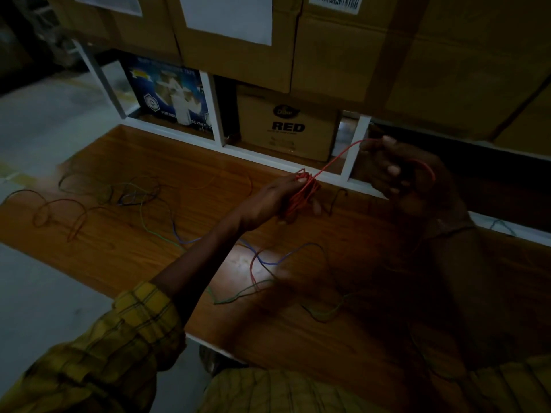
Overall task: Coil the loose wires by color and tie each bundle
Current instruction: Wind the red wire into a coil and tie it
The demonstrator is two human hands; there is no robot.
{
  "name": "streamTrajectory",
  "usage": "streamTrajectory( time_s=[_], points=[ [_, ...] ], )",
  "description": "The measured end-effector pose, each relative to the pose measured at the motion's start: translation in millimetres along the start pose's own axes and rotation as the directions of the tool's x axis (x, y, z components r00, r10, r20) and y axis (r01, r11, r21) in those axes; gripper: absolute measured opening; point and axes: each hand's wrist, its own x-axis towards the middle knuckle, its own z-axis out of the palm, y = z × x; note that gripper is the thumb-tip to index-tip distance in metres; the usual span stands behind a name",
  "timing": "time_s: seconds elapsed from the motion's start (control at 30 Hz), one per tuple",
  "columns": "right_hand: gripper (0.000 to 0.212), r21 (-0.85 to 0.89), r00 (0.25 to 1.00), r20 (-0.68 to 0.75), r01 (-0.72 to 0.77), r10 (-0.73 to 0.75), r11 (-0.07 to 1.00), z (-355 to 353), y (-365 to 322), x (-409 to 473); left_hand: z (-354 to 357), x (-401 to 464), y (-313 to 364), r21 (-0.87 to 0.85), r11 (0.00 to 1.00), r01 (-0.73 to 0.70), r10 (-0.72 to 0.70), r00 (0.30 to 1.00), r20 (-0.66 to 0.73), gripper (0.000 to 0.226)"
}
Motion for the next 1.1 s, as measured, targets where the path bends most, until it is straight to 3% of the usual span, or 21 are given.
streamTrajectory(
  time_s=[0.07,0.13,0.27,0.37,0.47,0.53,0.6,0.73,0.87,0.97,1.1],
  points=[
    [0.042,0.132,1.0,0.027,-0.017,0.014,0.991,-5.1,6.5,7.0,-0.6,-1.1,3.7,-0.037,0.999,-0.018,0.021,0.996,0.081,0.049],
    [0.037,0.154,0.999,-0.022,-0.043,0.047,0.987,-10.3,17.6,14.2,1.5,-2.7,8.1,-0.134,0.99,-0.037,0.059,0.986,0.157,0.054],
    [0.024,-0.203,0.967,-0.23,-0.158,0.11,0.966,-13.8,44.6,20.1,6.4,-8.5,20.1,-0.393,0.919,-0.011,0.105,0.97,0.219,0.057],
    [0.024,-0.451,0.928,-0.331,-0.315,0.172,0.835,-1.7,63.0,13.2,7.2,-6.1,23.9,-0.483,0.874,-0.061,0.156,0.975,0.16,0.058],
    [0.031,-0.435,0.926,-0.32,-0.333,0.203,0.837,6.7,92.4,2.9,7.2,4.2,21.1,-0.622,0.773,-0.125,0.215,0.974,0.072,0.062],
    [0.049,-0.441,0.936,-0.281,-0.322,0.212,0.838,15.1,108.7,-3.4,6.8,11.1,22.0,-0.684,0.711,-0.162,0.197,0.98,-0.027,0.064],
    [0.05,-0.45,0.945,-0.23,-0.315,0.232,0.836,27.6,119.1,-6.1,4.8,18.9,23.2,-0.701,0.683,-0.207,0.164,0.978,-0.13,0.064],
    [0.05,-0.446,0.968,-0.073,-0.247,0.24,0.86,48.8,123.1,-11.8,1.0,34.4,16.2,-0.473,0.836,-0.279,0.11,0.929,-0.352,0.055],
    [0.069,-0.401,0.966,-0.015,-0.243,0.259,0.883,59.1,106.0,-16.6,5.3,37.4,1.4,-0.141,0.978,-0.152,0.09,0.923,-0.375,0.052],
    [0.086,-0.393,0.955,0.021,-0.265,0.296,0.881,58.5,83.9,-19.6,6.2,36.3,-6.0,0.219,0.968,-0.124,0.195,0.919,-0.342,0.044],
    [0.057,-0.388,0.986,-0.043,-0.166,0.162,0.907,52.1,53.8,-27.1,0.1,27.9,-9.6,0.409,0.91,-0.062,0.201,0.93,-0.307,0.039]
  ],
)
